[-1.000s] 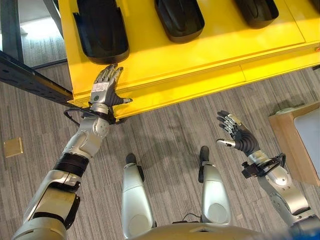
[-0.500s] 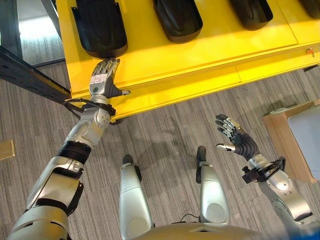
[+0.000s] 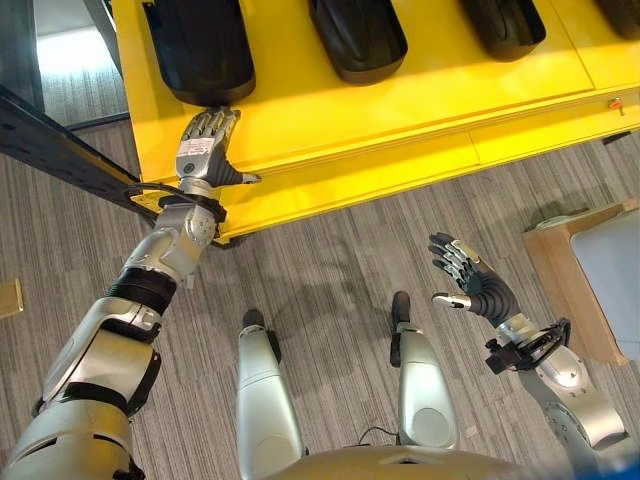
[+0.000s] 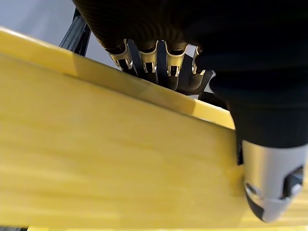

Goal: Move parts from the plastic box to the shelf.

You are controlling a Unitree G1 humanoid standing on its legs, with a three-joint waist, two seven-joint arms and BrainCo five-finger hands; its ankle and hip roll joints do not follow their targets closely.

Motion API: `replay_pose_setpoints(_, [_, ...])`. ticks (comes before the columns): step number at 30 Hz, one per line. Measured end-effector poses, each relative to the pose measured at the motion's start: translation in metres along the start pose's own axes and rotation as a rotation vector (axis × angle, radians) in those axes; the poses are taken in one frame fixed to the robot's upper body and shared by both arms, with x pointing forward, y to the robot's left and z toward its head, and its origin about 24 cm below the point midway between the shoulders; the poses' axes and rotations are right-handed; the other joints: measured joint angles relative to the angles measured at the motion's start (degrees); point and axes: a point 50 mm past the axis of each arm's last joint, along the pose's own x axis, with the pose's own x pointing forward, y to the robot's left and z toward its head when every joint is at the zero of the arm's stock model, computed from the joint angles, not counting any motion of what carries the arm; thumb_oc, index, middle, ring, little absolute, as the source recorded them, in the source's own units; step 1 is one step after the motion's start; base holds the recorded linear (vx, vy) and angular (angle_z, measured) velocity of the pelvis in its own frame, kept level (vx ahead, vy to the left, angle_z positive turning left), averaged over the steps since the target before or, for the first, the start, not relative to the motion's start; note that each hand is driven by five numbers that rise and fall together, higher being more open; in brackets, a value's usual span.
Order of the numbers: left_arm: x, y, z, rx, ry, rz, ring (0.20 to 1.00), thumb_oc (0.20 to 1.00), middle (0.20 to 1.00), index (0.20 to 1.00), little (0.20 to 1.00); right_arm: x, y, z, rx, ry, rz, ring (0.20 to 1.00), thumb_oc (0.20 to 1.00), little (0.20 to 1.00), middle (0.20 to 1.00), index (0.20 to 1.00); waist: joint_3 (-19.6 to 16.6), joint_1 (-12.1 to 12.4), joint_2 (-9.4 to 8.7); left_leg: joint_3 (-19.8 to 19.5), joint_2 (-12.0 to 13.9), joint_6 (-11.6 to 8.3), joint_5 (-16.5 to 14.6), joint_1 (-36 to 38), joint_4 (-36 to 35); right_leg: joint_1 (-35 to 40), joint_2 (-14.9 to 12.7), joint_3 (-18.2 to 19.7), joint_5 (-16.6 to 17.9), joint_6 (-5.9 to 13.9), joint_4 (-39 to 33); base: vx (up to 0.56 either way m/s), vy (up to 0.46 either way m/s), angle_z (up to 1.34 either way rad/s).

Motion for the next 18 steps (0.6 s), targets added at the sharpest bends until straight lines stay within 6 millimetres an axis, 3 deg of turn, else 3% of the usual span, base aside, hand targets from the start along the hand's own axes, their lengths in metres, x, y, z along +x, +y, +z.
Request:
replay_pose_setpoints(6, [0.000, -0.001, 0.002, -0.011, -0.003, -0.002, 1.000, 1.000, 1.000, 1.000, 1.000, 0.000, 0.000, 0.000, 0.000, 0.000, 0.004, 1.000, 1.000, 1.000, 1.000, 1.000, -0.08, 0.04, -0.13, 0.07, -0.15, 0.02, 0.01, -0.01, 0.01, 0.00, 0.00, 0.00, 0.02, 0.01, 0.17, 0.00, 0.000, 0.00])
replay_pose_setpoints(11, [-0.006, -0.002, 0.008, -0.151, 0.016, 0.007, 1.000, 1.000, 1.000, 1.000, 1.000, 0.001, -0.001, -0.001, -0.001, 0.002, -0.004, 1.000, 1.000, 1.000, 1.000, 1.000, -0.09, 0.13, -0.10, 0.26, -0.26, 0.05, 0.03, 0.67, -0.25, 0.38, -0.09, 0.07, 0.33, -0.12, 0.54, 0.01, -0.002, -0.01])
replay_pose_setpoints(12, [-0.018, -0.013, 0.009, -0.249, 0.041, -0.037, 1.000, 1.000, 1.000, 1.000, 1.000, 0.003, -0.002, 0.000, -0.003, 0.001, -0.008, 1.000, 1.000, 1.000, 1.000, 1.000, -0.09, 0.65, -0.05, 0.76, -0.29, 0.19, -0.03, 2.33, -0.83, 1.67, -0.14, 0.26, 0.38, 0.37, 0.17, 0.07, -0.018, -0.07])
replay_pose_setpoints(13, [-0.045, -0.028, 0.015, -0.378, 0.045, -0.095, 1.000, 1.000, 1.000, 1.000, 1.000, 0.003, -0.002, -0.001, 0.006, -0.001, -0.018, 1.000, 1.000, 1.000, 1.000, 1.000, -0.37, 1.01, 0.64, 1.23, -0.33, -0.06, 0.09, 5.23, -2.34, 4.29, -0.32, 0.33, 0.36, 0.43, -1.23, 0.06, -0.017, -0.06])
replay_pose_setpoints(17, [-0.079, -0.044, 0.027, -0.564, 0.017, -0.198, 1.000, 1.000, 1.000, 1.000, 1.000, 0.003, -0.008, -0.004, 0.000, 0.015, -0.047, 1.000, 1.000, 1.000, 1.000, 1.000, -1.72, 2.16, 2.48, 1.05, -0.17, -0.40, -0.03, 6.77, -3.38, 5.82, -0.10, -0.03, -0.03, 0.89, -1.75, 0.06, -0.022, 0.03])
replay_pose_setpoints(18, [-0.090, -0.046, 0.029, -0.718, 0.053, -0.228, 1.000, 1.000, 1.000, 1.000, 1.000, 0.008, -0.008, -0.002, -0.004, 0.001, -0.049, 1.000, 1.000, 1.000, 1.000, 1.000, -2.00, 2.19, 2.75, 1.39, -0.31, -0.30, -0.03, 8.52, -4.64, 7.56, -0.23, -0.42, 0.25, 0.76, -3.06, 0.09, -0.040, 0.04])
